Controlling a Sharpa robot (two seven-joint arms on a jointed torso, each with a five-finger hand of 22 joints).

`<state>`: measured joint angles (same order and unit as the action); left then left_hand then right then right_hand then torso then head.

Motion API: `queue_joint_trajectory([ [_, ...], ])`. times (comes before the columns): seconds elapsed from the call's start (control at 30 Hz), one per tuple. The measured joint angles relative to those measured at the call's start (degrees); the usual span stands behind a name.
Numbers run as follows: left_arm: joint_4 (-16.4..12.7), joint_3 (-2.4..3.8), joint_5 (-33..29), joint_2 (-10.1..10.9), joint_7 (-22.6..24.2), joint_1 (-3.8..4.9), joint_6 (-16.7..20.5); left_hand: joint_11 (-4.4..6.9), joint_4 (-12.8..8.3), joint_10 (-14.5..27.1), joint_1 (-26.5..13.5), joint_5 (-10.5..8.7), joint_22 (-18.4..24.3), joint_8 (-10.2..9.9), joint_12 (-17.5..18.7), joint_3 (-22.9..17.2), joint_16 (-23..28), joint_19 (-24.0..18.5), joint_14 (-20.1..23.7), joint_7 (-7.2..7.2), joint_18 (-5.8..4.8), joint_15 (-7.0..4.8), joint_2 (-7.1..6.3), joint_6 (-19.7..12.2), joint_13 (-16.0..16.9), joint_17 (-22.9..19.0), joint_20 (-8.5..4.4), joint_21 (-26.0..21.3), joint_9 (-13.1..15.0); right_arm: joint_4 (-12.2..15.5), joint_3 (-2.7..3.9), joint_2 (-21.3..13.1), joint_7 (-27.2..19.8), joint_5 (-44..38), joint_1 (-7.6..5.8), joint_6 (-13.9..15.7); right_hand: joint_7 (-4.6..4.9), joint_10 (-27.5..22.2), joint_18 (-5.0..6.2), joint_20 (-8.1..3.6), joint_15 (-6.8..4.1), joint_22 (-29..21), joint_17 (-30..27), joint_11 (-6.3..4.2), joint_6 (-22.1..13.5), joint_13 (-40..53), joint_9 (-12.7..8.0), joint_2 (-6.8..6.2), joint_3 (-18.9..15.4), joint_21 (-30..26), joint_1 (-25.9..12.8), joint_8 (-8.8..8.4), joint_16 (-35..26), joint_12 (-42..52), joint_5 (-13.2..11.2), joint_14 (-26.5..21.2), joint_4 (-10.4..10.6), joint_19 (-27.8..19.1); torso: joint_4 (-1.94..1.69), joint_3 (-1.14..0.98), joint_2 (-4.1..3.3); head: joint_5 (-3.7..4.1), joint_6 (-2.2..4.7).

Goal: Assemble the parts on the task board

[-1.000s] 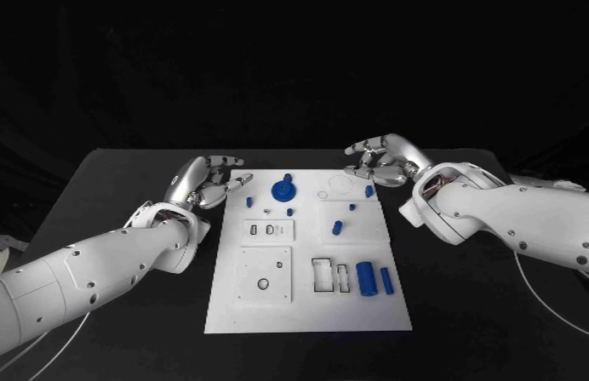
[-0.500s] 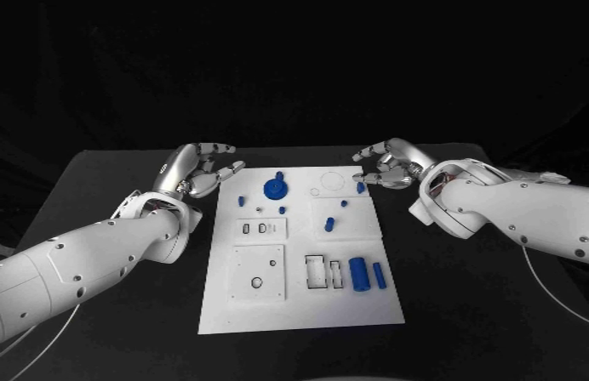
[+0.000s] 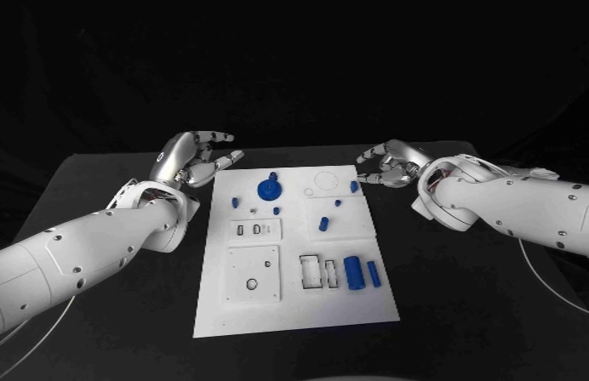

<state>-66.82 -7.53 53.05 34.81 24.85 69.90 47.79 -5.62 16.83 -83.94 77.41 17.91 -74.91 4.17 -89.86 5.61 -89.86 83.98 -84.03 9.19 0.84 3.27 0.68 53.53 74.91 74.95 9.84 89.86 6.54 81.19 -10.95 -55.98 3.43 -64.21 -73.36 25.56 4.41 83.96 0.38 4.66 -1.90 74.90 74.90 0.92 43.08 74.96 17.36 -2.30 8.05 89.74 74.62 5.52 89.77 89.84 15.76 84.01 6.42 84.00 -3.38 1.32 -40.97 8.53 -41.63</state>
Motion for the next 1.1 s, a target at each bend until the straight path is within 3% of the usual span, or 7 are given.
queue_joint_trajectory([
  [0.4, -0.4, -0.04, 0.4, 0.2, 0.0, -0.02, 0.0, 0.0, 0.0, 0.0, 0.0, 0.0, 0.0, 0.0, 0.0, 0.0, 0.0, 0.0, 0.0, 0.0, 0.0, 0.0, 0.0, 0.0, 0.0, 0.0, 0.0, 0.0, 0.0, -4.7, -0.03, 3.1, 0.6, -3.9, 1.86, -1.4, 0.33, 0.0, 0.0, -0.68, -0.79, 0.0, 0.0, 0.0, 0.7, 0.0, 0.1, 0.56, 1.0, 0.0, 0.6, 0.5, 0.0, 0.0, 0.2, 0.0, -1.0, -0.1, -0.11, -0.02, -0.03, 0.41, 0.09],
  [0.97, -0.7, -0.07, 0.5, 1.0, -0.3, -0.03, 0.1, 0.0, 0.0, 0.0, 0.0, 0.0, 0.0, 0.0, 0.0, 0.0, 0.0, 0.0, 0.0, 0.0, 0.0, 0.0, 0.0, 0.0, 0.0, 0.0, 0.0, 0.0, 0.0, -4.6, -0.02, 3.8, 0.5, -6.7, 2.23, -1.7, 0.26, 0.0, 0.0, -0.67, -0.79, 0.0, 0.0, 0.0, 1.2, 0.0, -0.1, -0.14, 1.0, 0.0, 1.3, 0.68, 0.0, 0.0, -0.3, 0.0, -1.6, -0.1, -0.07, 0.1, 0.01, 0.18, -0.01],
  [1.1, -0.7, -0.08, 0.6, 1.1, -0.4, -0.03, 0.1, 0.0, 0.0, 0.0, 0.0, 0.0, 0.0, 0.0, 0.0, 0.0, 0.0, 0.0, 0.0, 0.0, 0.0, 0.0, 0.0, 0.0, 0.0, 0.0, 0.0, 0.0, 0.0, -4.6, -0.02, 3.9, 0.5, -6.9, 2.24, -1.8, -0.11, 0.2, 0.0, -0.67, -0.79, 0.0, 0.0, -0.22, 1.6, 0.0, -0.2, -0.51, 1.3, 0.0, 1.6, 0.68, 0.0, 0.0, -0.5, 0.0, -2.0, -0.1, -0.07, 0.1, 0.01, 0.16, 0.03],
])
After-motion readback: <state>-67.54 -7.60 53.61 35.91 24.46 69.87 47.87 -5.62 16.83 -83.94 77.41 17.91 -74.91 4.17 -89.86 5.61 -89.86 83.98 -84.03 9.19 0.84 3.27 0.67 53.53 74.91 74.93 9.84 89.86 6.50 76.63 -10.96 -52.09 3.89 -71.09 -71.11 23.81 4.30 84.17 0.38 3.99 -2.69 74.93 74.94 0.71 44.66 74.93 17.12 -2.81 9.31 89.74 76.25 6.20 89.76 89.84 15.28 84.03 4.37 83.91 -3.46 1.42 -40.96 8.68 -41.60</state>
